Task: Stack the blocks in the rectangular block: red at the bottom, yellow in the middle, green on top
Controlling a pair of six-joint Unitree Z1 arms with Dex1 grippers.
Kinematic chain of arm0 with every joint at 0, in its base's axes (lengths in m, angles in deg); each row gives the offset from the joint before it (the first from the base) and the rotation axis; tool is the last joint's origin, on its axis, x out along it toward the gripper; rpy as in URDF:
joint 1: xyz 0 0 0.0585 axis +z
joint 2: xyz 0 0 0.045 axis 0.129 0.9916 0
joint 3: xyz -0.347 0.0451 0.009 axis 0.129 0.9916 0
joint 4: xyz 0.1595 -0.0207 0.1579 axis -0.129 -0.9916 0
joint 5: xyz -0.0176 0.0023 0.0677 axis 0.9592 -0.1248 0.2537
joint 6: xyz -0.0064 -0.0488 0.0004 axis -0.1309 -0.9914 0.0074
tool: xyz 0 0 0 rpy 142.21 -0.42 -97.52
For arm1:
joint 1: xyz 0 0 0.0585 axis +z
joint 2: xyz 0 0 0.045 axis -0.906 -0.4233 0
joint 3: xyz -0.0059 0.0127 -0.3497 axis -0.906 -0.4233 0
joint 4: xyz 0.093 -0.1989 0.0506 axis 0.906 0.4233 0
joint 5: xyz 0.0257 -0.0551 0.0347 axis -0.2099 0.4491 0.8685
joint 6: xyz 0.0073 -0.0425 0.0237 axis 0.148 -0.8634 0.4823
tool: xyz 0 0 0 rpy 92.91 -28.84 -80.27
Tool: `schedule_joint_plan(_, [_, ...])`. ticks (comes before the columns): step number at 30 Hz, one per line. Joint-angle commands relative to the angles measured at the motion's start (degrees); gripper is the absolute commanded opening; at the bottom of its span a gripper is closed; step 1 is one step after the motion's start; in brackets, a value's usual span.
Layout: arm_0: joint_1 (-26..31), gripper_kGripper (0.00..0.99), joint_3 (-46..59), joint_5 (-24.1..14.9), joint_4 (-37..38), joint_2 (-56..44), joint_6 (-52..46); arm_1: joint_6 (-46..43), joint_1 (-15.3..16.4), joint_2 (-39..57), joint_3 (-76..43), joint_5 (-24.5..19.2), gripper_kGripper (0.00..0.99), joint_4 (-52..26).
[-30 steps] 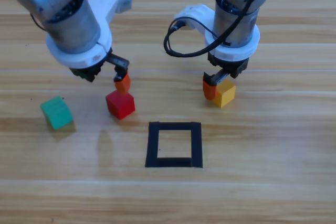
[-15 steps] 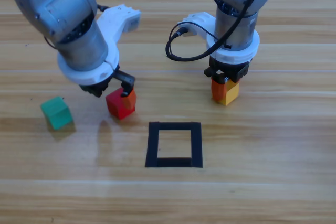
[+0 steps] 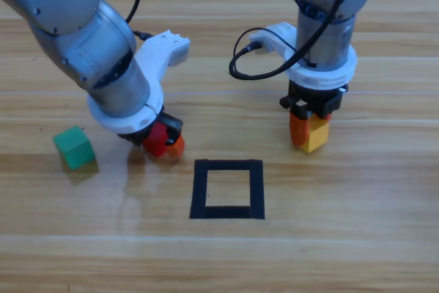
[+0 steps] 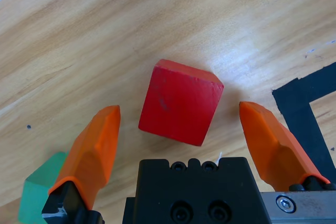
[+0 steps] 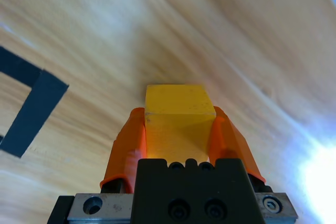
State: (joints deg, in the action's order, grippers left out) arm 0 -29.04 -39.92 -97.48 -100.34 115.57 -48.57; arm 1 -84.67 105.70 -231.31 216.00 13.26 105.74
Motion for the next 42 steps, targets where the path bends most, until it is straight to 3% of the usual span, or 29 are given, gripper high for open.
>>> schedule_joint_plan(1, [-1.0, 0.959, 1.52, 0.27, 2.35, 3.89, 0.51, 2.28, -2.6, 14.06, -9.03, 1.36, 0.0, -2.45])
schedule_joint_plan(4, [-1.0, 0.957, 1.6, 0.27, 3.05, 4.41, 0.42, 5.01, -2.07, 21.97, -22.65, 0.92, 0.0, -11.24])
schedule_joint_plan(6, [-1.0, 0.933, 1.69, 0.27, 3.4, 4.5, 0.42, 7.21, -0.4, 25.05, -27.39, -1.98, 0.0, -13.7])
schedule_joint_plan(13, [-0.91, 0.746, 2.04, 0.54, 3.4, 4.59, 0.34, 22.67, -0.4, 29.79, -33.28, -5.76, 0.0, -15.19])
schedule_joint_plan(19, [-0.38, 0.465, 3.1, 1.41, 3.05, 2.31, -0.28, 25.05, -0.4, 31.55, -33.99, -2.51, 0.0, -14.49])
schedule_joint_plan(24, [-0.29, 0.132, 4.07, 0.8, 1.99, -1.74, -4.94, 25.22, -0.4, 31.64, -34.16, 0.12, 0.0, -14.49])
schedule_joint_plan(33, [-2.67, 0.075, 4.24, -0.26, -3.1, -8.86, -21.29, 24.96, -0.4, 31.37, -34.16, 1.27, 0.0, -14.49])
schedule_joint_plan(36, [-4.86, 0.005, 1.78, -1.22, -6.18, -8.15, -26.29, 24.87, -0.4, 31.46, -34.16, 1.18, 0.0, -14.49])
schedule_joint_plan(42, [-9.7, 0.0, -0.68, -1.93, -7.59, -5.96, -34.56, 25.05, -0.4, 31.46, -34.25, 1.18, 0.0, -14.49])
